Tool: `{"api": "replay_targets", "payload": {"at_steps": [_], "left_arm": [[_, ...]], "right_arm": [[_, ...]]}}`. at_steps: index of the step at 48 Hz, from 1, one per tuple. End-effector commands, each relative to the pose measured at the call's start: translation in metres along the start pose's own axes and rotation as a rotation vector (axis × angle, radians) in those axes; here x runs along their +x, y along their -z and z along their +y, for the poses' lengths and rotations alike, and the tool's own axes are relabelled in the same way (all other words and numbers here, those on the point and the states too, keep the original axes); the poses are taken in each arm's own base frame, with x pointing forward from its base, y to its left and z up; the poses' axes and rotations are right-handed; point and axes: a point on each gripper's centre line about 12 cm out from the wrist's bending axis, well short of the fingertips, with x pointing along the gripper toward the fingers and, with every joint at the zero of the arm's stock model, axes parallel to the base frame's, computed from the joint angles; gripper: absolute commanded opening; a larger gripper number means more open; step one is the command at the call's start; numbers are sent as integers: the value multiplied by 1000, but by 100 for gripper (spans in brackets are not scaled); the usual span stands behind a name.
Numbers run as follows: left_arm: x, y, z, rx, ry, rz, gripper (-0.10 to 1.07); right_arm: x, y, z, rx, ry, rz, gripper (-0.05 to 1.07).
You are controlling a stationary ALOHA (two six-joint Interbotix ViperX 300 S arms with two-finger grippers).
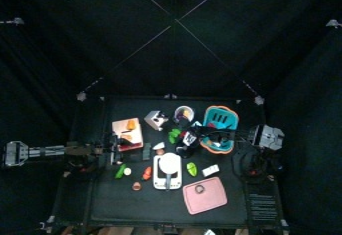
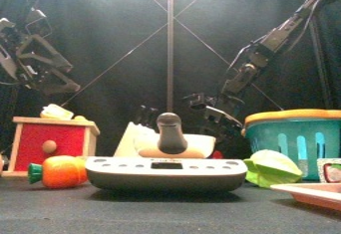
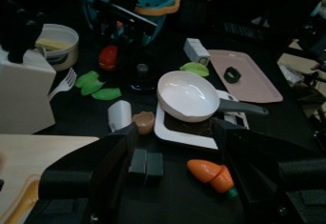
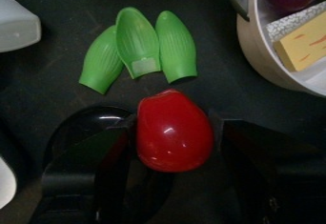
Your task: Place abble above stove
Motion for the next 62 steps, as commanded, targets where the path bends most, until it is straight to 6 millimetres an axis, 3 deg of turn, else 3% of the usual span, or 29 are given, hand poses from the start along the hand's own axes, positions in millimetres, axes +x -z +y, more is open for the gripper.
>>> {"api": "replay_targets", "payload": {"at_steps": [1, 9, 22, 38, 50, 62], "left_arm": [[1, -6, -1, 5, 12, -23, 96], [1, -9, -2, 7, 14, -34, 96], [1, -10, 4, 21, -20, -44, 96], [1, -13, 7, 17, -42, -62, 96], [0, -11, 9, 19, -57, -65, 96], [0, -11, 12, -16, -87, -62, 96]], "right_arm": [[-5, -5, -1, -1, 1, -22, 94], [-9, -9, -1, -2, 0, -33, 101], [-18, -19, 1, -17, 1, -57, 101], [-50, -34, 11, -72, 2, -103, 101], [-50, -31, 10, -80, 4, -102, 101], [-59, -45, 15, -79, -23, -188, 101]]}}
